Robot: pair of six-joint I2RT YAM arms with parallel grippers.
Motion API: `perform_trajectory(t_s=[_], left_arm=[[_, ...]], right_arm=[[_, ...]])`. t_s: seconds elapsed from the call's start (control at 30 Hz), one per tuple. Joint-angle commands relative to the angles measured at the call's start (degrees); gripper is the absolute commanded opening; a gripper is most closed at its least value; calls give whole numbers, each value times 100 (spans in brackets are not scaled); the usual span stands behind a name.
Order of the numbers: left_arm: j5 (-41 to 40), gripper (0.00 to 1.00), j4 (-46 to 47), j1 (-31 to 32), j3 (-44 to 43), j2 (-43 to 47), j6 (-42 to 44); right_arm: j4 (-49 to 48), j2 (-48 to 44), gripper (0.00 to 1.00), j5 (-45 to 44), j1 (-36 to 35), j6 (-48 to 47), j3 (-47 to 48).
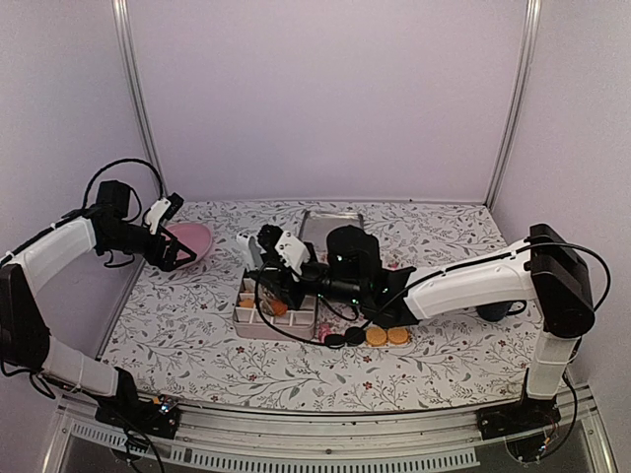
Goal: Pack the cookies
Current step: Adjust the fake cookies in the empty pocket of the box.
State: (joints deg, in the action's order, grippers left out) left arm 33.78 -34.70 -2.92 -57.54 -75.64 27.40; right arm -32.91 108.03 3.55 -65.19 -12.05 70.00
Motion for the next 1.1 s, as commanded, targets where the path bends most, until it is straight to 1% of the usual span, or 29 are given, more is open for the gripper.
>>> perform_trajectory(t_s=[0.0, 0.5, 0.8, 0.97, 1.07], left_arm=[[0, 99, -2, -19, -3, 84, 56], [-54, 99, -6, -25, 6, 110, 63], [-61, 99, -1, -26, -12, 115, 64], [-58, 99, -2, -25, -21, 90, 57], [-68, 99, -2, -27, -12, 100, 58]], right_arm=[[-102, 101, 35, 96, 7, 35, 177], [-61, 288, 34, 48, 139, 157, 185], [-12, 157, 33, 192, 139, 221, -20], [-102, 56, 34, -104, 106, 44, -306], [-165, 34, 35, -378, 22, -247, -337]])
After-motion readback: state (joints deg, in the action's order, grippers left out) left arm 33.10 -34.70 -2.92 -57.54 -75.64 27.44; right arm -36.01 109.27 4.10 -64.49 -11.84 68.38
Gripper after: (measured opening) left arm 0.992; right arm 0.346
